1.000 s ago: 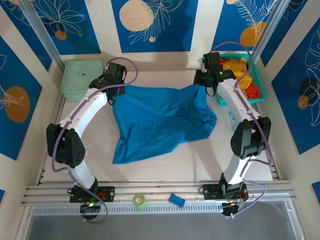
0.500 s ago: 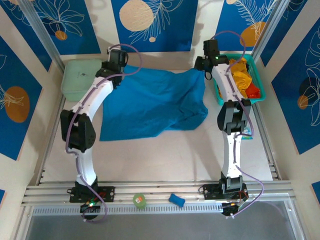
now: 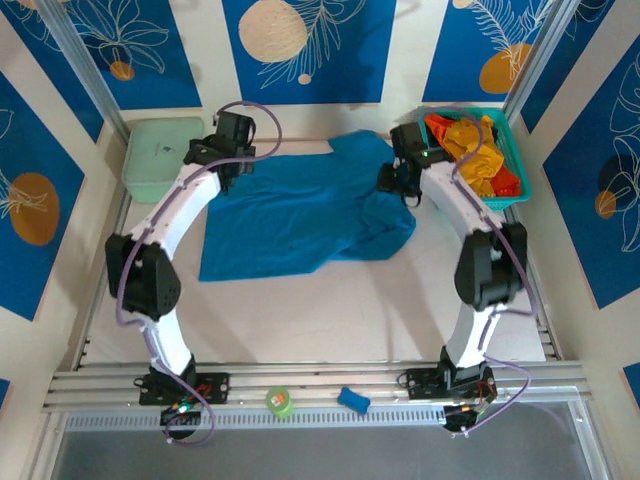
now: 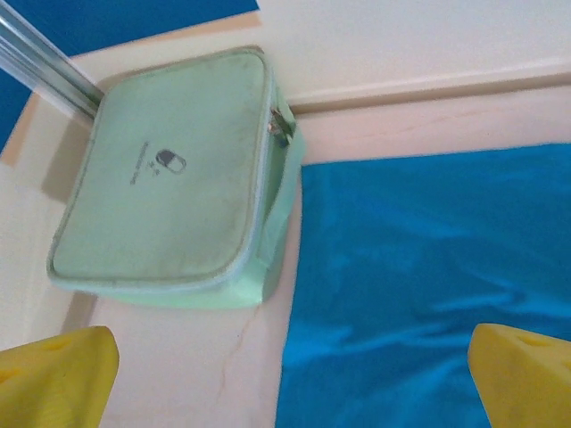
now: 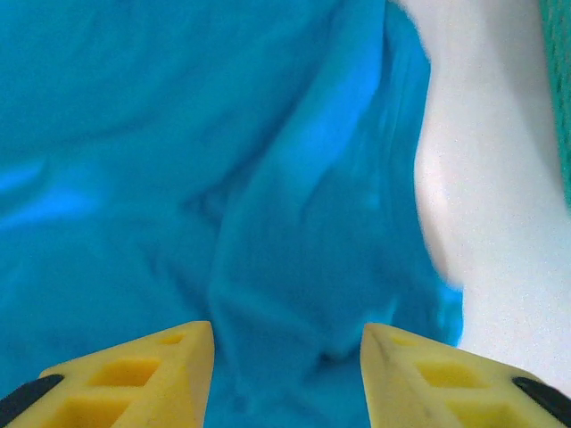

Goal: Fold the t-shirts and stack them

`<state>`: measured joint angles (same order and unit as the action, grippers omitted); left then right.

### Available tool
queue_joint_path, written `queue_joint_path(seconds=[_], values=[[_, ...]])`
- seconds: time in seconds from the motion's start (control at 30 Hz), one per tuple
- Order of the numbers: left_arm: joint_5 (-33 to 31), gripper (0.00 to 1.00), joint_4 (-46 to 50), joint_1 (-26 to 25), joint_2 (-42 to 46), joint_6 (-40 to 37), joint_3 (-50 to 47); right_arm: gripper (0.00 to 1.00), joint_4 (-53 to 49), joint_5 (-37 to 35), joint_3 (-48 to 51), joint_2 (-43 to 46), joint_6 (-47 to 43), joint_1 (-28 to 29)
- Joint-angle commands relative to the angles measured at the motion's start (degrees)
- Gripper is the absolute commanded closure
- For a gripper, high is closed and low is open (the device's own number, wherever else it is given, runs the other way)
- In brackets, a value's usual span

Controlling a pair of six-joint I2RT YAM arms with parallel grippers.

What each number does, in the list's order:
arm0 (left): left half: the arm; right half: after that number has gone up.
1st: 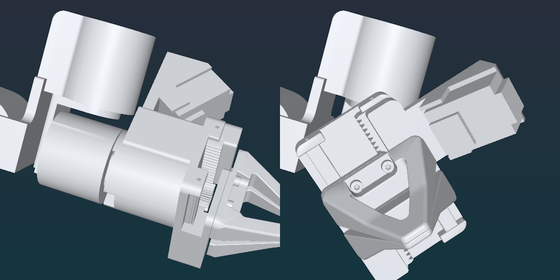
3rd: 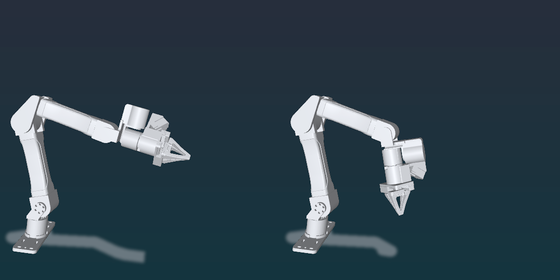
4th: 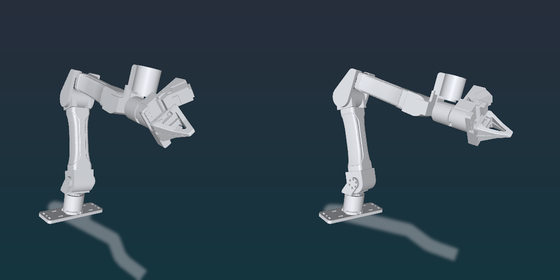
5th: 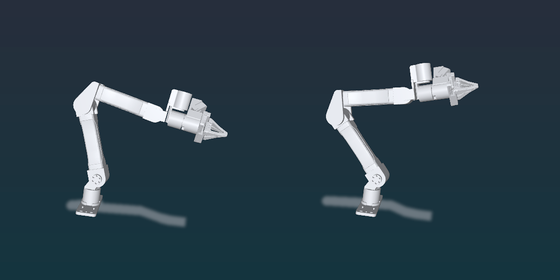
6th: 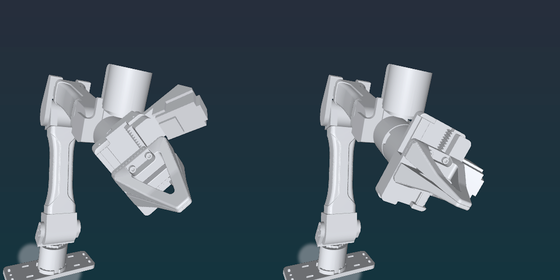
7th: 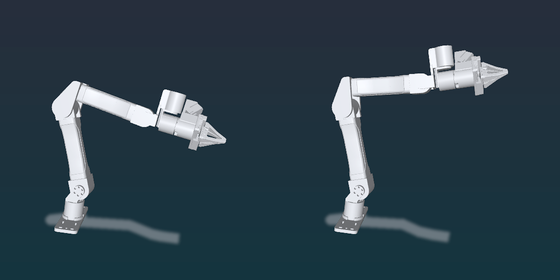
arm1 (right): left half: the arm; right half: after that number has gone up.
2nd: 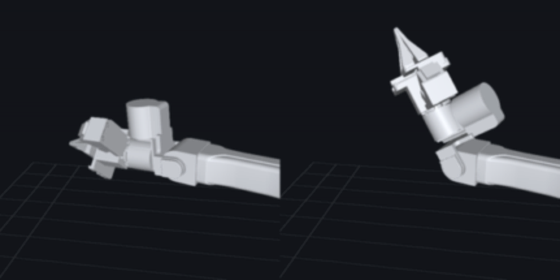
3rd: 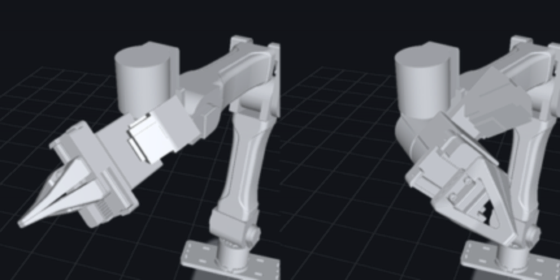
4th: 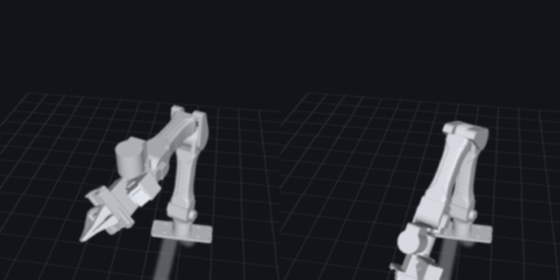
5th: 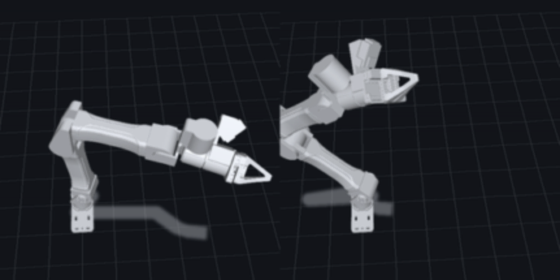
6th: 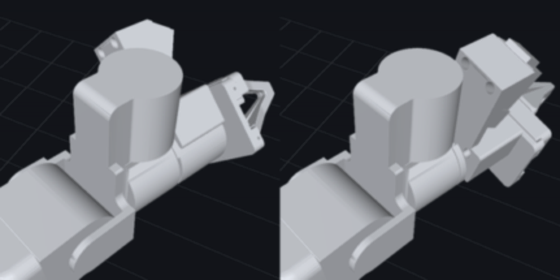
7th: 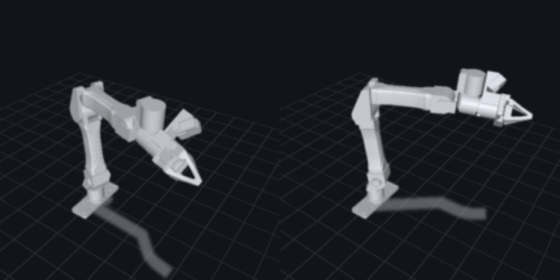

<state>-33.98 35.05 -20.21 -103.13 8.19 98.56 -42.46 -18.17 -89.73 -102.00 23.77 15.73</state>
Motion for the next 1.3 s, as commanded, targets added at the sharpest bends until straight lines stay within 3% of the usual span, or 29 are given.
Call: queue_joint_path(seconds=[0.0,0.17,0.37,0.77,0.9,1.1,1.27], values=[[5.95,0.02,8.41,-0.85,3.91,5.84,-5.48,0.56,1.13,4.37,9.92,6.64,4.68,3.50],[7.52,0.05,6.92,-0.77,1.95,8.72,-11.91,0.61,1.50,9.91,17.74,6.56,8.50,10.03],[8.46,0.06,4.43,-0.54,-6.14,10.19,-10.15,0.64,2.95,6.88,17.65,-1.10,11.34,15.87],[9.84,0.08,4.04,0.42,-18.13,9.78,-3.90,0.60,2.34,4.12,9.97,-13.04,8.32,16.53],[9.96,0.08,3.23,0.48,-19.24,9.66,-4.90,0.72,0.99,2.42,8.95,-14.40,8.64,16.79],[10.29,0.09,2.05,0.57,-20.24,9.58,-6.57,1.00,-0.03,0.30,8.66,-14.73,9.75,16.16],[10.04,0.11,1.51,0.73,-20.09,9.48,-7.77,1.00,-2.92,-1.06,9.08,-11.62,10.16,16.25]])
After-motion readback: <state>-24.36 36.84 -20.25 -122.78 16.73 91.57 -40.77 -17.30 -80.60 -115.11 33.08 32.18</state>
